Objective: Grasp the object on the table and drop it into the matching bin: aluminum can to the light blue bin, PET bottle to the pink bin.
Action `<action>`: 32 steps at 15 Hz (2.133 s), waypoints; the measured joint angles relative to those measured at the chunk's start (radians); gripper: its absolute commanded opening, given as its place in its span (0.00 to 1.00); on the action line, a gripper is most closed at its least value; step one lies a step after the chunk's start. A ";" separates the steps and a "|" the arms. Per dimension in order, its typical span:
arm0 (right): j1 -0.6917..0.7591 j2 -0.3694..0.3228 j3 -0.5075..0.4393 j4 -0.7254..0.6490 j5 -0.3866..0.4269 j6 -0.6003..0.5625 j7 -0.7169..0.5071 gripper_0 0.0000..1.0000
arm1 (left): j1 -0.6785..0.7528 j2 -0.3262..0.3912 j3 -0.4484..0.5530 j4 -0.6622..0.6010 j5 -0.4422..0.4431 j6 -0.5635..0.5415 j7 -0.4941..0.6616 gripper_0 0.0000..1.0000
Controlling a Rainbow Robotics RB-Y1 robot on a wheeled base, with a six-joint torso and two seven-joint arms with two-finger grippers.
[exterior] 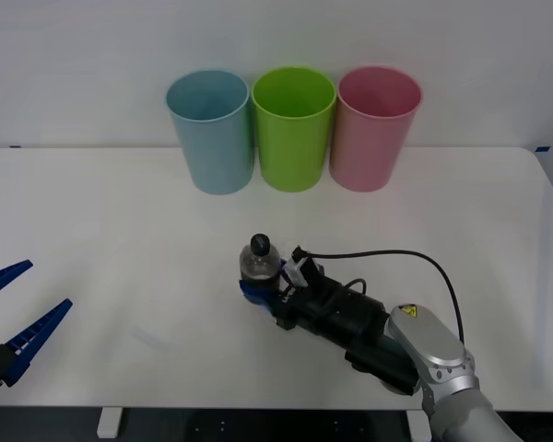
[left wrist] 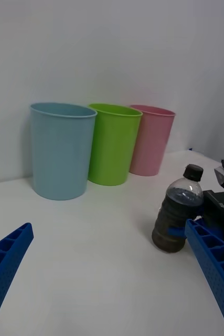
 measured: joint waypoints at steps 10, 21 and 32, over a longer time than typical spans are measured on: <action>0.013 -0.077 0.000 -0.097 -0.095 0.013 -0.028 0.00 | 0.000 0.000 0.000 0.000 0.000 0.000 0.000 1.00; 0.164 -0.242 -0.102 -0.476 -0.131 0.088 -0.341 0.00 | 0.000 0.000 0.000 0.000 0.000 0.000 0.000 1.00; 0.149 -0.356 -0.238 -0.670 -0.130 0.127 -0.642 0.00 | 0.000 0.000 0.000 0.000 0.000 0.000 0.000 1.00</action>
